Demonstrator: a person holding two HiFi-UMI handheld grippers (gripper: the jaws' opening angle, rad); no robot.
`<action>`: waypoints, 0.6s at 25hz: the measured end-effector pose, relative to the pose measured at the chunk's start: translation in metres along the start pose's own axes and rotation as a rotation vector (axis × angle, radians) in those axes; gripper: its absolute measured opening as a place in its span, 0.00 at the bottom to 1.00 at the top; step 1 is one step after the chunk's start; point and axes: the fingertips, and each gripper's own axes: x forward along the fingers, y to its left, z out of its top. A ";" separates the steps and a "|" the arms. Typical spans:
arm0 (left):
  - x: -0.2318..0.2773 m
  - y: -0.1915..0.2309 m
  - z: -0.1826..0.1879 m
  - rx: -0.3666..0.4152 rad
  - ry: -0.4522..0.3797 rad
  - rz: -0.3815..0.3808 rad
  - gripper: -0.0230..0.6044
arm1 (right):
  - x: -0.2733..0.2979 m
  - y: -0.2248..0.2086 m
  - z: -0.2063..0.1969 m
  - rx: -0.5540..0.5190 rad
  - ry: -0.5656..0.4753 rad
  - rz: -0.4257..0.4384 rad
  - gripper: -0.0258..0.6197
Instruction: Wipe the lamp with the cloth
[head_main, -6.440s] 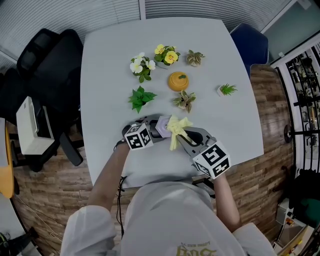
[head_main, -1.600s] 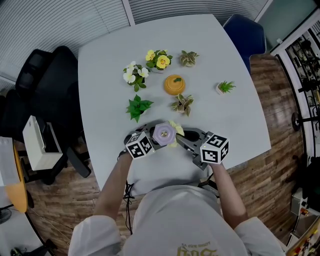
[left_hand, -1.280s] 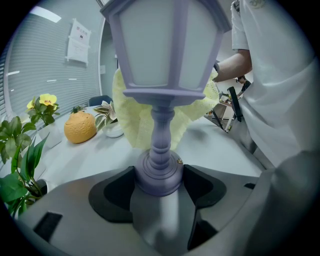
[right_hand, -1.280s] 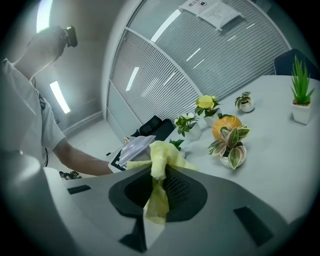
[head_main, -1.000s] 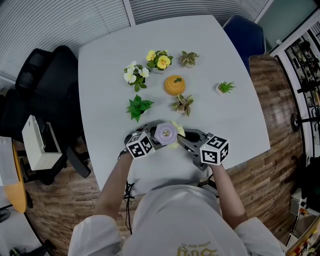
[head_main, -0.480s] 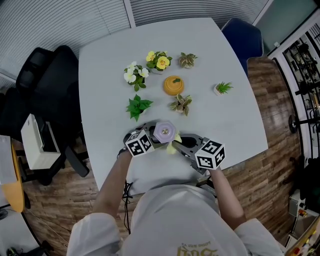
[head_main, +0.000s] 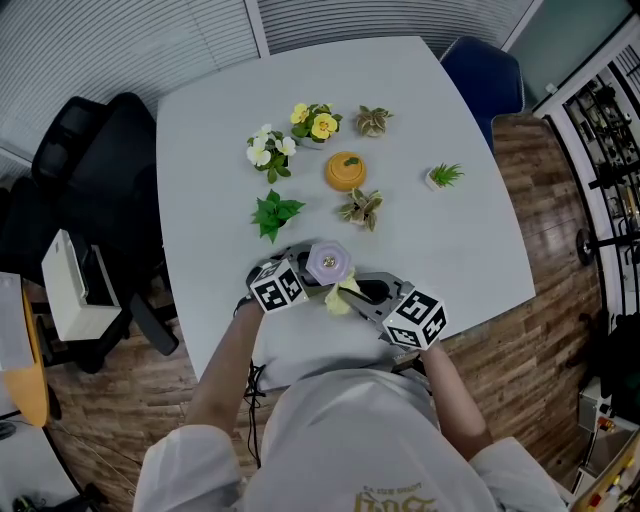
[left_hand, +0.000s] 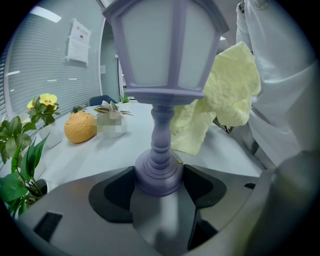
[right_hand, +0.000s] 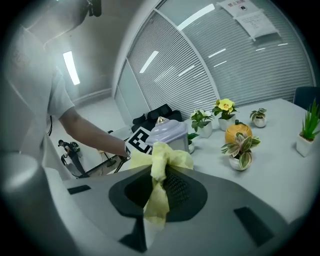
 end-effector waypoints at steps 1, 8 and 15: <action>0.000 0.000 0.000 0.000 0.000 0.000 0.52 | 0.000 0.002 0.001 -0.022 0.001 -0.002 0.13; -0.001 0.000 0.001 0.002 -0.001 0.001 0.52 | 0.008 0.015 0.007 -0.163 0.013 -0.005 0.13; 0.000 0.000 0.000 0.000 -0.001 0.005 0.52 | 0.017 0.018 0.009 -0.210 0.027 -0.005 0.13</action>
